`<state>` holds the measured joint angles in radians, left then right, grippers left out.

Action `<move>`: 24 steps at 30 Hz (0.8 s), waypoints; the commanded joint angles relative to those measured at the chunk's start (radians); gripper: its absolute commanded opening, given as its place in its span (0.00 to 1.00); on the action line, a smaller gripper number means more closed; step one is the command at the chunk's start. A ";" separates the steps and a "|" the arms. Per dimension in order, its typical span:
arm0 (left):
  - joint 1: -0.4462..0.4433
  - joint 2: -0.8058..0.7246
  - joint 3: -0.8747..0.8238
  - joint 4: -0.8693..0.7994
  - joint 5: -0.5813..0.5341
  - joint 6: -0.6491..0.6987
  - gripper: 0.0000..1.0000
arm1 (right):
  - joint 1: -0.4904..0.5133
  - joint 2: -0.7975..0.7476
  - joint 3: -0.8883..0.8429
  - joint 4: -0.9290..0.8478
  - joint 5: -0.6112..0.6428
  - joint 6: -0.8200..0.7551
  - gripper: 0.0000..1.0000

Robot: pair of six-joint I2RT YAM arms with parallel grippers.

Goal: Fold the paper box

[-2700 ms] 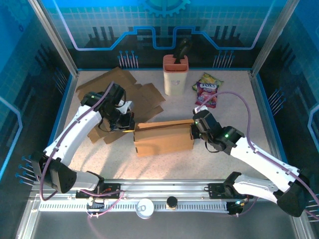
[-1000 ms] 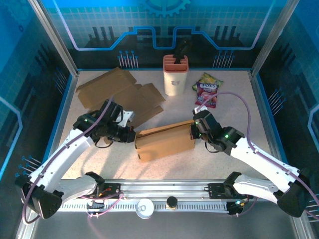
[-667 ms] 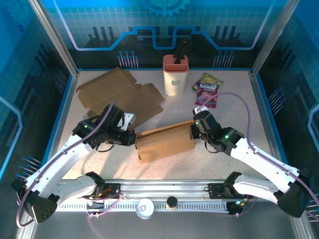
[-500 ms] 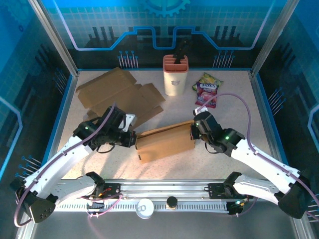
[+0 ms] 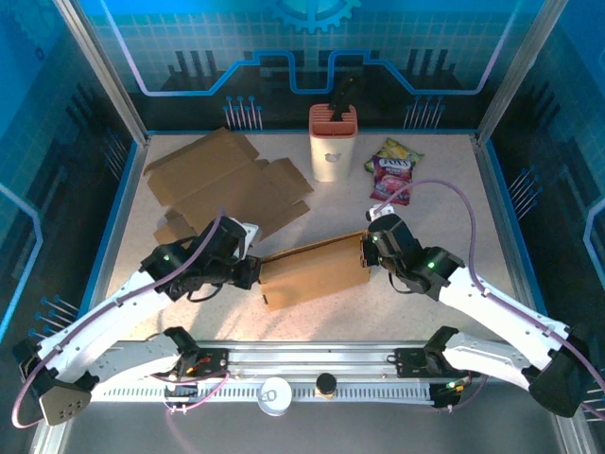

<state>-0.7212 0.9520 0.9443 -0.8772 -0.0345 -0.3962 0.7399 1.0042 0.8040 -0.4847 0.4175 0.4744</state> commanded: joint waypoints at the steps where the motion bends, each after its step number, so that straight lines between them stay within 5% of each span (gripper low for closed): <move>1: -0.033 0.015 -0.039 0.039 0.021 -0.048 0.00 | 0.043 0.014 -0.016 -0.044 -0.079 0.019 0.00; 13: -0.109 0.006 -0.070 0.014 -0.116 -0.113 0.00 | 0.055 0.010 0.015 -0.128 -0.077 0.077 0.00; 24: -0.183 0.016 -0.060 -0.024 -0.269 -0.178 0.00 | 0.033 -0.067 0.043 -0.198 -0.139 0.159 0.41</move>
<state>-0.8879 0.9592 0.9070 -0.8577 -0.2779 -0.5335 0.7658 0.9535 0.8154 -0.6136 0.3462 0.5930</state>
